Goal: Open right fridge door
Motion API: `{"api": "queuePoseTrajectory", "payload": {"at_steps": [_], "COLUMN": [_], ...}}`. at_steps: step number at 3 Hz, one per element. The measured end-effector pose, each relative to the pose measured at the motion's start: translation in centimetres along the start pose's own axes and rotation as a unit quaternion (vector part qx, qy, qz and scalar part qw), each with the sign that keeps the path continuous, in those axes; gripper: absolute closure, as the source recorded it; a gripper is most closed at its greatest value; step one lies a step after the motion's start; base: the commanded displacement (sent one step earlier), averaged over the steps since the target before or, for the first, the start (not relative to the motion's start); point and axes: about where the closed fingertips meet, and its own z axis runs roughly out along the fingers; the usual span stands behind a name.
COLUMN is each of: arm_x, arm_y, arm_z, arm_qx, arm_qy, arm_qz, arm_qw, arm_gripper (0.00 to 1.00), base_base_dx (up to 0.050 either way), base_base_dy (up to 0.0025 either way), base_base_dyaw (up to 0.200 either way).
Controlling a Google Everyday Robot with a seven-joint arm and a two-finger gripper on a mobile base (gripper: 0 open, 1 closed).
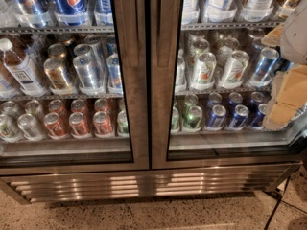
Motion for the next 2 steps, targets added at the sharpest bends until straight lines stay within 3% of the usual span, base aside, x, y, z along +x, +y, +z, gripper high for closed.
{"api": "queuePoseTrajectory", "payload": {"at_steps": [2], "arm_x": [-0.01], "arm_y": [0.0], "arm_z": [-0.01], "arm_qx": [0.0], "arm_qy": [0.0], "arm_qz": [0.0], "arm_qw": [1.0], "arm_gripper": [0.0], "base_base_dx": [-0.05], "base_base_dy": [0.0], "base_base_dyaw": [0.0]}}
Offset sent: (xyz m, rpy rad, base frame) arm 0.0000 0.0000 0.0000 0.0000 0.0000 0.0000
